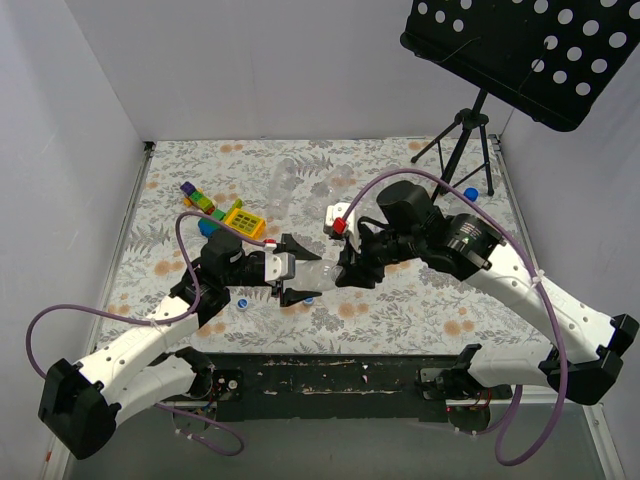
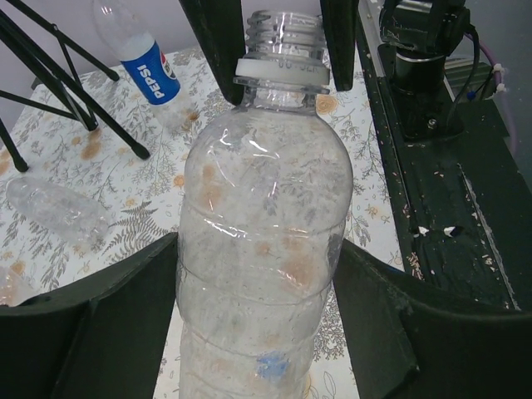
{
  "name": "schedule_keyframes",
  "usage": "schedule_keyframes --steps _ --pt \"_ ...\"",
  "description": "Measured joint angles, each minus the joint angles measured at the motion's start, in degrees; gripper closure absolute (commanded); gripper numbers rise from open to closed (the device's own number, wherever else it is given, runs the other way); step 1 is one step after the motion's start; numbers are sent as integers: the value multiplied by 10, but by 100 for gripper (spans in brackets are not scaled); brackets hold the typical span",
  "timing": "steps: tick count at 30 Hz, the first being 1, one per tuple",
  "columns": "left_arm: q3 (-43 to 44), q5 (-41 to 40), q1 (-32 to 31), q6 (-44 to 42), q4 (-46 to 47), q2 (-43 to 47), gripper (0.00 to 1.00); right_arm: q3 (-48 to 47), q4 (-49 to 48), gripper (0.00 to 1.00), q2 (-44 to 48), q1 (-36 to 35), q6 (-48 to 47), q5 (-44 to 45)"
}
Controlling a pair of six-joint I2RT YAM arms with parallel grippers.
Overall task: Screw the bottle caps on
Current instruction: Pick up the plastic bottle at the center of the board.
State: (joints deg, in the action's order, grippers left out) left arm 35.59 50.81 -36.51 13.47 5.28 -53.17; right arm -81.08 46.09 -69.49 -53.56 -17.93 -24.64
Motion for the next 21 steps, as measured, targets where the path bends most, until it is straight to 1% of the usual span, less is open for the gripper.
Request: schedule_keyframes --steps 5,6,7,11,13,18,21 --pt "0 -1 0 0 0 -1 46 -6 5 99 -4 2 4 -2" --pt "0 -2 0 2 0 -1 48 -6 5 97 -4 2 6 -2" --pt "0 -2 0 3 1 -1 50 -6 5 90 -4 2 7 -1" --pt "0 -22 -1 14 9 -1 56 -7 -6 48 -3 5 19 11" --pt "0 -41 -1 24 18 -1 57 -7 -16 34 -1 7 28 24" --pt "0 -122 -2 70 42 -1 60 11 -76 6 33 16 55 90" --pt "-3 -186 -1 102 59 -1 64 41 -122 5 72 18 69 134"
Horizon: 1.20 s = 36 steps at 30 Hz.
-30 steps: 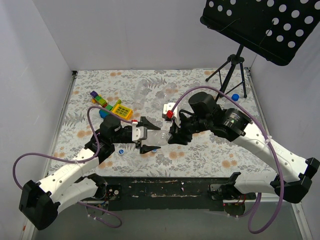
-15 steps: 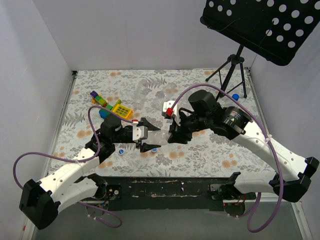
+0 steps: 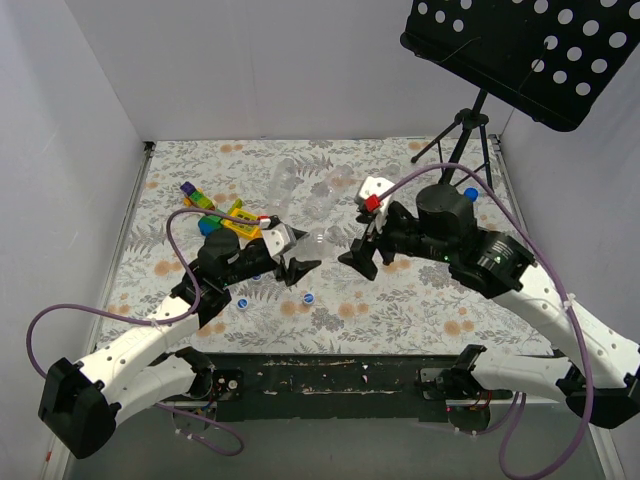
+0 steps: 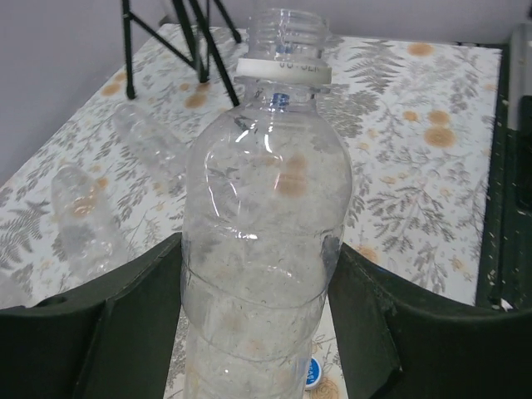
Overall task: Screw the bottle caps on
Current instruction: Pick up the plastic bottle at the center of the board, then screw the bottle cap onto the plastic bottle.
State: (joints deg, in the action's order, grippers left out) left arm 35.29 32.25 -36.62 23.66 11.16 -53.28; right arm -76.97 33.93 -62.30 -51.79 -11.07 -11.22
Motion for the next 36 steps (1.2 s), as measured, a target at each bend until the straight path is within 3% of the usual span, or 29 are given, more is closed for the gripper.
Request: schedule_keyframes --steps 5,9,15,25,36 --pt "-5 -120 19 63 31 2 69 93 -107 5 77 0 33 68" --pt "-15 -193 60 121 57 14 68 120 -132 5 78 0 39 88" --pt "-28 -260 125 197 86 66 67 142 -139 5 -2 0 56 95" --pt "-37 -323 133 233 117 191 68 175 -134 8 -148 -3 87 38" --pt "-44 -381 136 252 121 246 70 92 -93 18 -362 -72 110 59"
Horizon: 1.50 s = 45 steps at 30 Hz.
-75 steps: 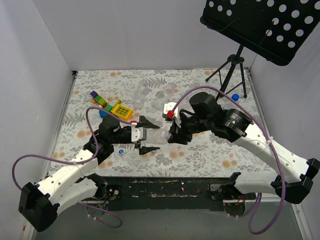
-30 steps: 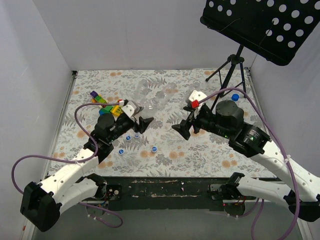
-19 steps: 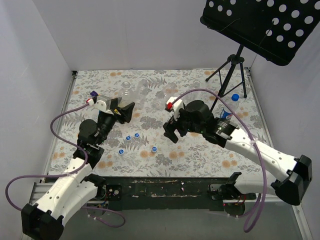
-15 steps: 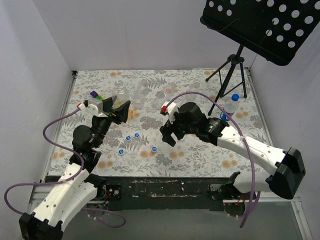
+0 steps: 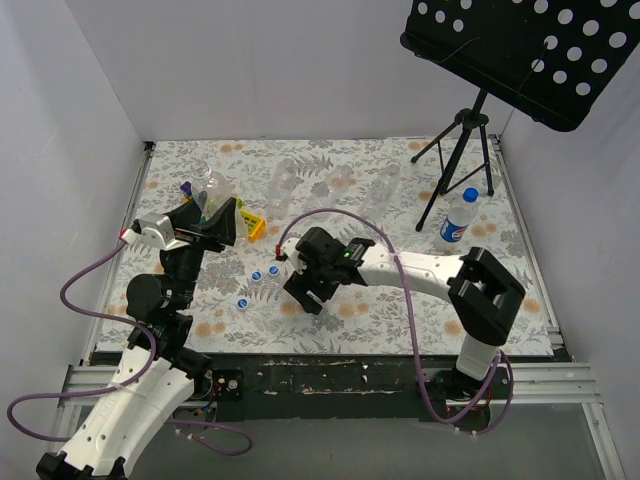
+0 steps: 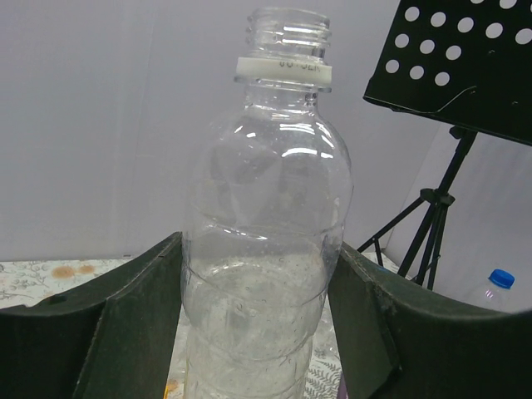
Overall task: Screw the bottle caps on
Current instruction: Screw the bottle cap onto the plastic bottle.
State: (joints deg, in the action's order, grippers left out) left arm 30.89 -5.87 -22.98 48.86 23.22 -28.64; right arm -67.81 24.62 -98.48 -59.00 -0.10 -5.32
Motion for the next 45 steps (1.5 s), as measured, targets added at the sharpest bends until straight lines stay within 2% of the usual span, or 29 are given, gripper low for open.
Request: schedule_keyframes --steps 6,15,17,21,24,28,36,37,39,45 --pt "-2 -6 0 -1 -1 1 70 -75 12 32 -71 -41 11 47" --pt "-2 -6 0 -4 -1 -1 71 -99 26 39 -126 -46 22 99" --pt "-2 -5 0 -4 -1 -2 71 -99 27 40 -126 -46 25 106" --pt "-2 -5 0 -4 -1 -5 71 -101 26 50 -126 -46 28 113" --pt "-2 -2 0 -4 -1 -9 71 -101 27 53 -126 -46 28 113" --pt "-2 5 0 -5 -3 -12 71 -101 27 65 -126 -46 29 113" --pt "-2 33 0 -10 -3 -14 69 -99 25 78 -125 -46 29 112" --pt "-2 37 0 -11 -3 -15 69 -96 23 85 -122 -46 28 112" --pt "-2 51 0 -16 -3 -18 69 -85 24 89 -112 -46 27 114" --pt "-2 116 0 -36 -3 -44 71 -49 28 90 -49 -43 16 119"
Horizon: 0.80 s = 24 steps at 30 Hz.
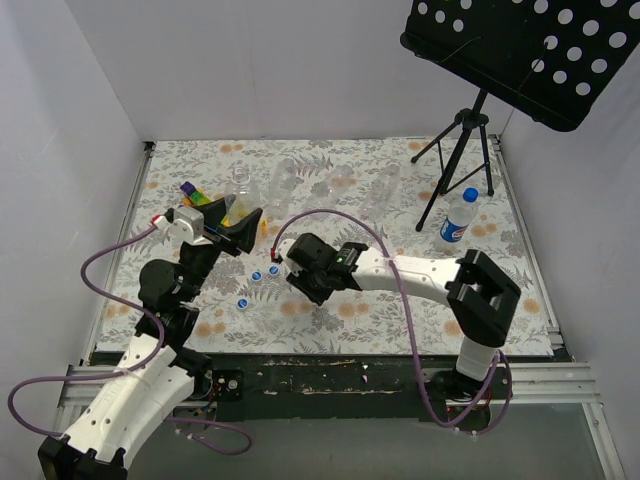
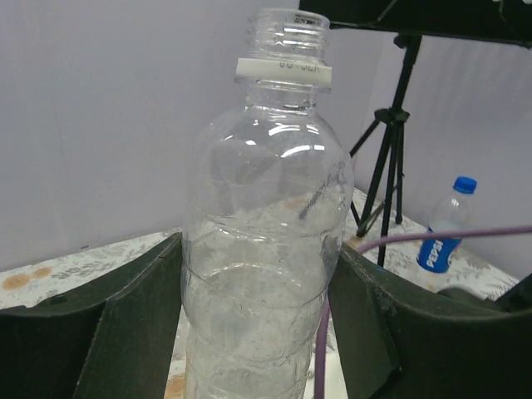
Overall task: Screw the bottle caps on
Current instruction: Screw the bottle cap onto the plastic bottle.
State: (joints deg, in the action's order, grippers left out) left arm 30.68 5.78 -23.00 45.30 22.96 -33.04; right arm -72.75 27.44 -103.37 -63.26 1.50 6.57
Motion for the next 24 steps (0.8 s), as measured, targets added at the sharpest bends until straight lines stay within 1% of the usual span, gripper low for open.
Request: schedule_keyframes --steps 5,9,15,17,20,24 --pt "-2 72 -9 -21 1 -29 70 38 4 90 96 14 -8 -6" --pt "-2 132 -28 -44 1 -49 67 69 14 90 188 44 -24 -16" --pt "-2 220 -67 -97 -11 -77 65 85 27 91 342 108 -57 -80" --pt "-2 251 -80 -116 -19 -89 65 82 29 91 384 119 -68 -101" --pt "-2 288 -92 -132 -28 -105 65 59 46 91 423 126 -86 -137" --pt "-2 329 -103 -144 -39 -126 65 15 69 91 435 126 -109 -176"
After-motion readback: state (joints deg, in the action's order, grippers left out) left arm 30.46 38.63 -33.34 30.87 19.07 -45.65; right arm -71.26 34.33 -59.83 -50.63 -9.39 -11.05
